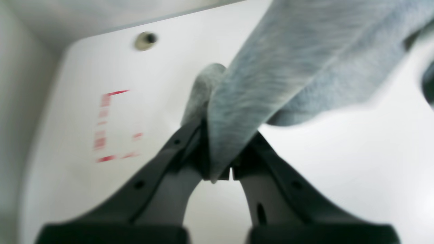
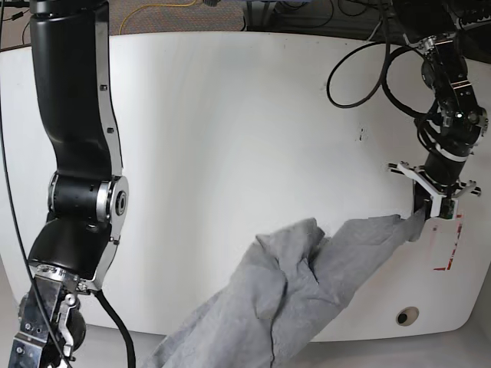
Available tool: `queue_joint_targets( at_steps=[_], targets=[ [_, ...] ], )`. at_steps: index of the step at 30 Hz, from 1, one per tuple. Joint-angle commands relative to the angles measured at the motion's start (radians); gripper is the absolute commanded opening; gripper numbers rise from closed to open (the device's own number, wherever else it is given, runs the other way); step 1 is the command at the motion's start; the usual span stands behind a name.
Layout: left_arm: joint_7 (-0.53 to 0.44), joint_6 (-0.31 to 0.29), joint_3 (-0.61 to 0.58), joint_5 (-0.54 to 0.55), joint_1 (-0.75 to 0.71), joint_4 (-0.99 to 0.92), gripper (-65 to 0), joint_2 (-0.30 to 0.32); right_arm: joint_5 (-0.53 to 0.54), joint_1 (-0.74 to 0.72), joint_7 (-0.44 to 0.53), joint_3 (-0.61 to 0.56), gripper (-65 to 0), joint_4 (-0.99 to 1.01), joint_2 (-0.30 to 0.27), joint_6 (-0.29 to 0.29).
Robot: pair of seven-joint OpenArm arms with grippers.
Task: Fold the T-shirt properly
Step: 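Hold the shirt with both grippers and spread it apart across the table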
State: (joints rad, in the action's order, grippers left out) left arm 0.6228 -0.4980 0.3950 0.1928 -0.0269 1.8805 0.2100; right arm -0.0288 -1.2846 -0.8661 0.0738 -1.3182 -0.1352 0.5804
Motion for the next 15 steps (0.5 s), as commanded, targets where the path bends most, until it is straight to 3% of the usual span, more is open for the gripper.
queue_joint_targets(
  at_steps=[1, 7, 15],
  targets=[
    [0.004, -0.023, 0.032, 0.009, 0.043, 0.044, -65.0, 0.007, -0.001, -0.048, 0.055, 0.022, -64.7, 0.042, -0.021, -0.012],
    [0.095, -0.07, 0.1, 0.009, 0.12, 0.07, -65.0, 0.012, -0.001, -0.043, 0.072, 0.071, -64.7, 0.124, -0.053, -0.012],
    [0.202, -0.078, 0.129, 0.007, 0.229, 0.086, -65.0, 0.012, 0.005, 0.027, 0.066, 0.076, -64.8, 0.118, -0.105, -0.012]
  ],
)
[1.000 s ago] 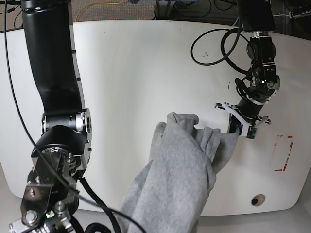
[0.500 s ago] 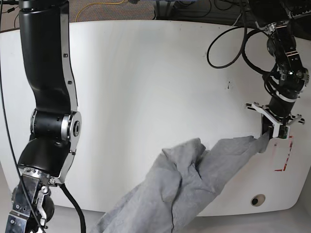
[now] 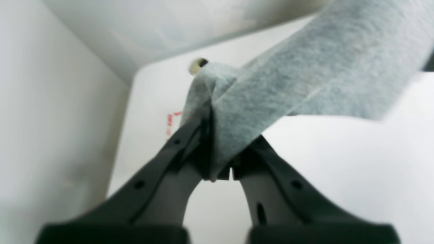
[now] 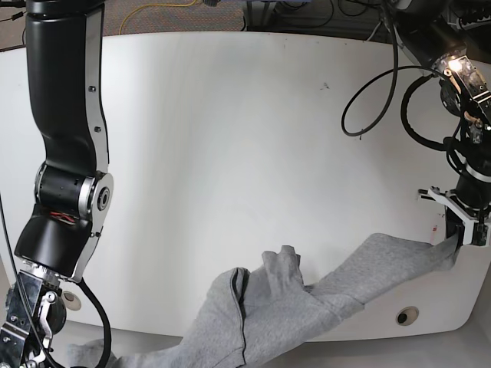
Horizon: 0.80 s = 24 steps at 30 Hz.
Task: Fold the T-shirt properly
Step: 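Hold the shirt with both grippers and spread it apart across the table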
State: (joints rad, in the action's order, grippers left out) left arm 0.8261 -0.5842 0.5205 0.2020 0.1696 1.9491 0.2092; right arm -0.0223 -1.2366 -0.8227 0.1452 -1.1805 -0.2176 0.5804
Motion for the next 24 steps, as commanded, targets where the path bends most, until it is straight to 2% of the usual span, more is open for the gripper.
queue_joint_targets(
  at_steps=[1, 6, 10, 16, 24],
  targets=[
    [0.006, 0.008, 0.003, -0.002, 0.037, 0.017, -65.0, 0.012, -0.001, -0.01, 0.022, 0.004, -64.8, -0.025, -0.027, -0.012],
    [0.022, 0.008, 0.0, -0.002, 0.044, 0.016, -65.0, 0.012, 0.0, 0.099, 0.021, 0.009, -64.8, -0.086, -0.053, -0.012],
    [0.023, 0.007, 0.0, -0.002, 0.04, 0.014, -65.0, 0.011, 0.0, 0.234, 0.021, 0.075, -64.8, -0.171, -0.058, -0.012],
    [0.02, 0.007, 0.003, -0.002, -0.051, 0.014, -65.0, 0.011, 0.0, 0.439, -0.007, 0.141, -64.8, -0.281, -0.059, -0.006],
    [0.019, 0.007, 0.01, -0.002, -0.172, 0.014, -65.0, 0.012, 0.0, 0.694, -0.02, 0.235, -64.8, -0.419, -0.024, -0.003]
  ],
)
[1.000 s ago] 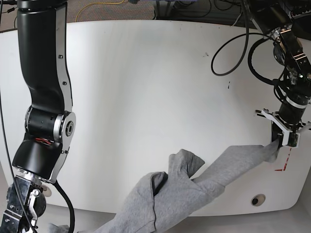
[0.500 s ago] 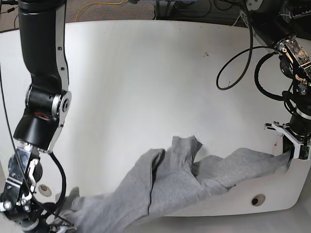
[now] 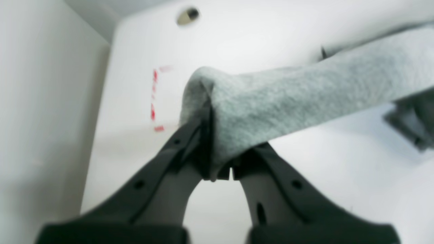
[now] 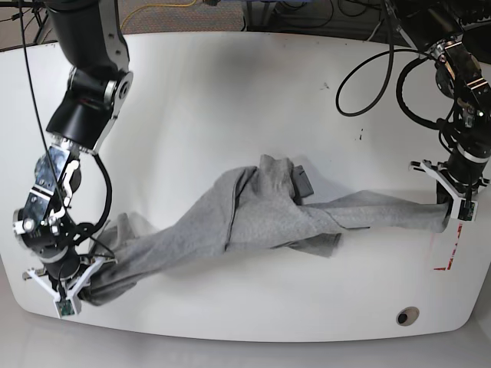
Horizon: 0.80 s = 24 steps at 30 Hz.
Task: Fold the T-shirt properly
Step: 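Hold the shirt with both grippers and spread it apart across the table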
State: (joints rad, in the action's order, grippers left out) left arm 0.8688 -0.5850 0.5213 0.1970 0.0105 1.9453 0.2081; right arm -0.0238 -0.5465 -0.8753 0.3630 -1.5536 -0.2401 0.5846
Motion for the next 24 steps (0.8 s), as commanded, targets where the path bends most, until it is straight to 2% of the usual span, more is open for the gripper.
queue_joint_targets(
  at_steps=[1, 5, 11, 20, 24],
  targets=[
    [-0.024, 0.007, 0.01, 0.003, -0.025, 0.016, -65.0, 0.014, 0.002, 0.03, 0.032, 0.028, -64.8, -0.061, 0.003, -0.007],
    [-0.024, -0.003, 0.044, 0.003, -0.082, 0.016, -65.0, 0.014, 0.002, 0.141, 0.031, 0.069, -64.8, -0.121, 0.028, -0.007],
    [-0.024, -0.113, 0.093, -0.001, -0.142, 0.016, -65.0, 0.014, 0.002, 0.286, 0.031, 0.107, -64.8, -0.201, 0.069, -0.007],
    [-0.023, -0.113, 0.119, -0.003, -0.243, 0.016, -65.0, 0.017, 0.002, 0.449, 0.031, 0.153, -64.5, -0.307, 0.137, -0.007],
    [-0.024, -0.113, 0.121, -0.003, -0.301, 0.016, -65.0, 0.046, 0.002, 0.523, 0.031, 0.172, -64.5, -0.348, 0.161, -0.007]
  ],
)
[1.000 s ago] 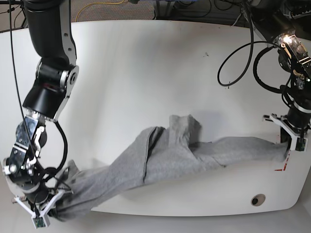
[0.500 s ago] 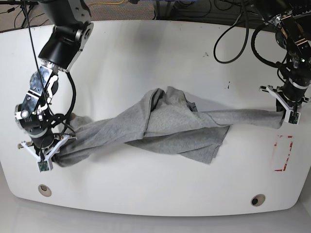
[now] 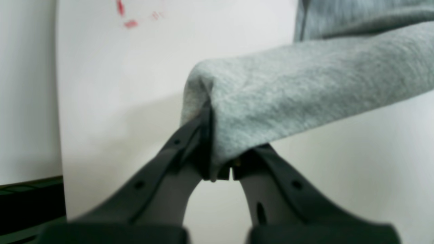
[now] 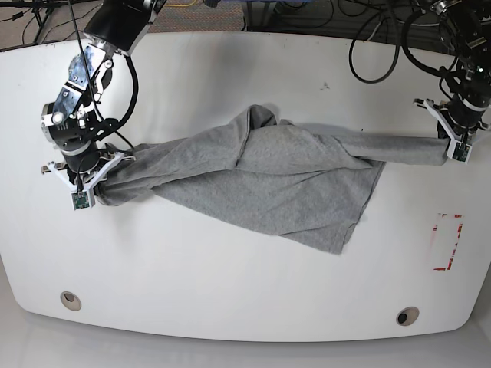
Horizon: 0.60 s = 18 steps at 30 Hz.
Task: Fold the T-shirt properly
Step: 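Hold the shirt with both grippers and spread it apart across the table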
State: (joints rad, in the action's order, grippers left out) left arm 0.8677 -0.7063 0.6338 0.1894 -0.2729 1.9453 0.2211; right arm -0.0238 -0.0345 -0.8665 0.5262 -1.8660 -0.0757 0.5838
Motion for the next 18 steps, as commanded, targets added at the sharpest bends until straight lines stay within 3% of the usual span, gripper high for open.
queue_joint_targets(
  at_steps=[1, 18],
  targets=[
    [-0.023, 0.008, 0.008, 0.005, -0.03, 0.016, -65.0, 0.033, 0.002, 0.023, 0.022, 0.012, -64.5, -0.044, 0.003, -0.006],
    [-0.023, 0.008, 0.114, 0.006, -0.157, 0.018, -65.0, 0.033, 0.002, 0.229, 0.023, 0.022, -64.7, -0.106, 0.096, -0.005]
  ],
)
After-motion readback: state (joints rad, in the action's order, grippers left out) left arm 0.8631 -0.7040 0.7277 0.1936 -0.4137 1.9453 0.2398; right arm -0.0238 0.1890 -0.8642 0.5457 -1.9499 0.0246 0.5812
